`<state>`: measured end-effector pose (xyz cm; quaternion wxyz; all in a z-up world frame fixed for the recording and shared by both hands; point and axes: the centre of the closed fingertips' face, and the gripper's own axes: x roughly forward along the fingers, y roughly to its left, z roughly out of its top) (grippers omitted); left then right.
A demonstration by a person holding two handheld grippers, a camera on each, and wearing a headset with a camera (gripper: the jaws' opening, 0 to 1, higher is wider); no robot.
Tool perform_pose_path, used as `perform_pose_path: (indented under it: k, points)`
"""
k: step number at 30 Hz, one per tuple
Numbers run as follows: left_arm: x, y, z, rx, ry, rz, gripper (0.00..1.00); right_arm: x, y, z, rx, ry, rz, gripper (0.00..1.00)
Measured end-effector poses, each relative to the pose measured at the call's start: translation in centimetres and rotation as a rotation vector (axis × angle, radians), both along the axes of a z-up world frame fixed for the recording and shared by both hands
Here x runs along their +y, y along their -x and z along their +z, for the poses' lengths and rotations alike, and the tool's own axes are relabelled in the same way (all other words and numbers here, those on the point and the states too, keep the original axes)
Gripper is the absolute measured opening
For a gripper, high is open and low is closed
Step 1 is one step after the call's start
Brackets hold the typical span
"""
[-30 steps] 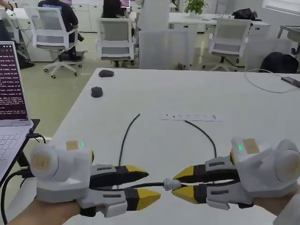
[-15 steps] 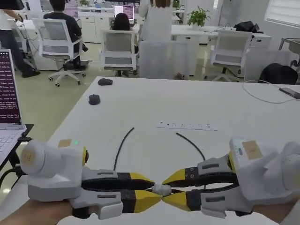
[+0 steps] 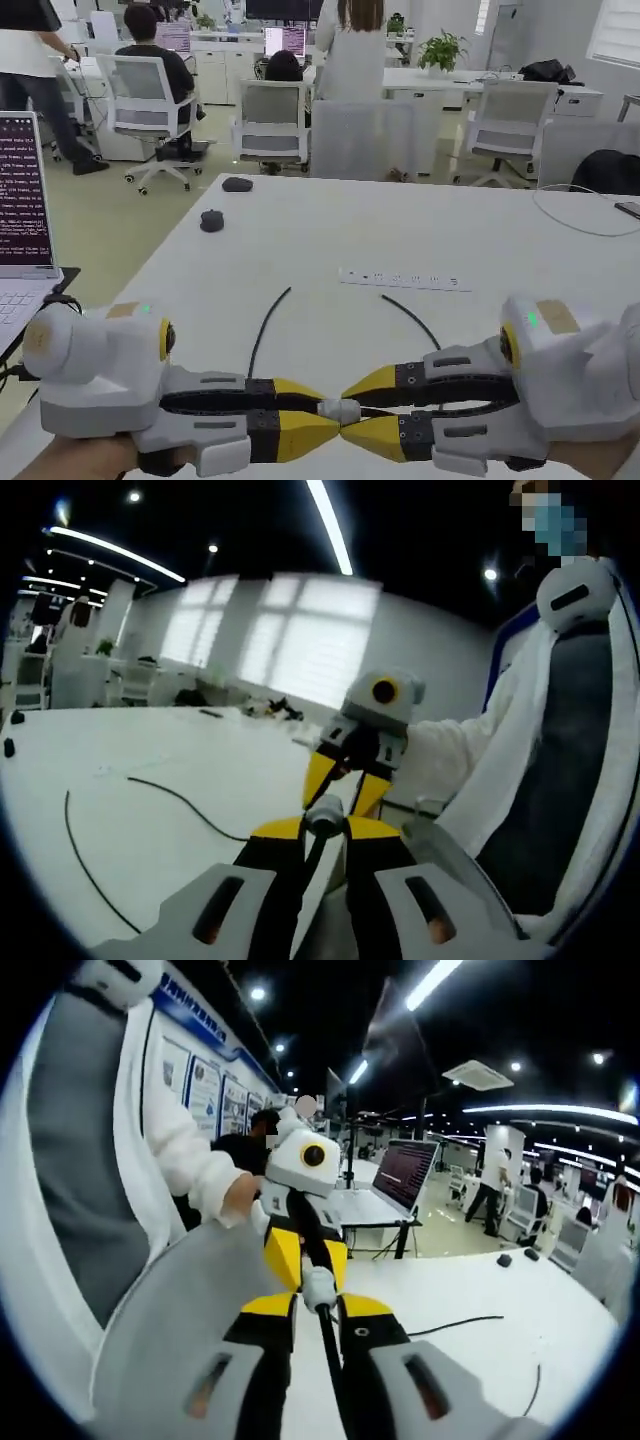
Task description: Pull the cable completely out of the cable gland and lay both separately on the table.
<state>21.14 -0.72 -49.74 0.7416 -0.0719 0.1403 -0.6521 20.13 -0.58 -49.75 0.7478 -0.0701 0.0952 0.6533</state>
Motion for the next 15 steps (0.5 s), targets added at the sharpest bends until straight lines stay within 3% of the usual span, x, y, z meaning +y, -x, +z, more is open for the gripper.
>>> perform_pose_path:
  k: [2, 4, 7, 9, 11, 13, 15]
  points:
    - [0.1, -0.1, 0.1, -0.027, -0.007, -0.014, 0.14, -0.5, -0.6, 0.7, 0.037, -0.075, -0.017, 0.17]
    - [0.2, -0.3, 0.5, -0.070, -0.003, -0.023, 0.14, -1.0, -1.1, 0.9, 0.117, -0.131, -0.049, 0.18]
    - [0.2, -0.4, 1.1, -0.108, 0.010, -0.027, 0.14, -1.2, -0.8, 0.7, 0.200, -0.147, -0.035, 0.19]
    - [0.1, -0.3, 1.1, -0.146, -0.001, -0.041, 0.15, -1.0, -0.7, 1.1, 0.207, -0.174, -0.029, 0.13]
    - [0.1, -0.2, 1.0, -0.165, -0.012, -0.054, 0.15, -0.6, -0.6, 1.3, 0.225, -0.195, -0.025, 0.16]
    - [0.1, -0.1, 0.9, -0.165, -0.015, -0.059, 0.15, -0.3, -0.5, 1.2, 0.227, -0.189, -0.025, 0.18]
    - [0.2, -0.1, 0.8, -0.170, -0.014, -0.073, 0.15, -0.2, -0.6, 1.2, 0.213, -0.192, -0.029, 0.12]
